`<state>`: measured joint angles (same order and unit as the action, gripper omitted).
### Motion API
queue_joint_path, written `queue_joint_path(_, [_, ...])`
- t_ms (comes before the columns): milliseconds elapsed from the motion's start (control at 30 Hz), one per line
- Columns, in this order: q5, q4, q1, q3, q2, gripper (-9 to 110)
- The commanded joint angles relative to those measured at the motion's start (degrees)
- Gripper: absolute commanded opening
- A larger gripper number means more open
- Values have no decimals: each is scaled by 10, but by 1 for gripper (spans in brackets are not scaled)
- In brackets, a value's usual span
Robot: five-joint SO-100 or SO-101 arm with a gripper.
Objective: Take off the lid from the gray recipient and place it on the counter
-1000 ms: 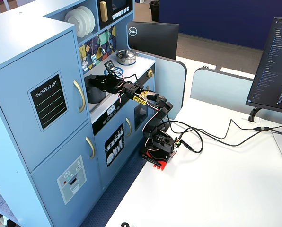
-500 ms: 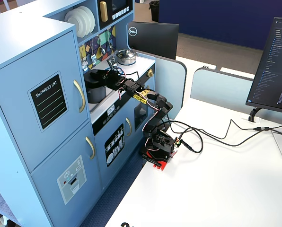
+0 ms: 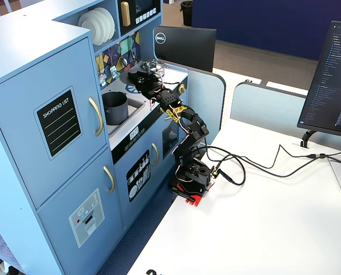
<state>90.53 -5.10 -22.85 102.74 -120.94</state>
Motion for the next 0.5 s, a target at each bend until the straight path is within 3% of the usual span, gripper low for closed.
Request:
queue_joint_path(0, [-15,14,-49,2,-36,0])
queue_joint_path(467, [-18,130,-112,132,-13,0])
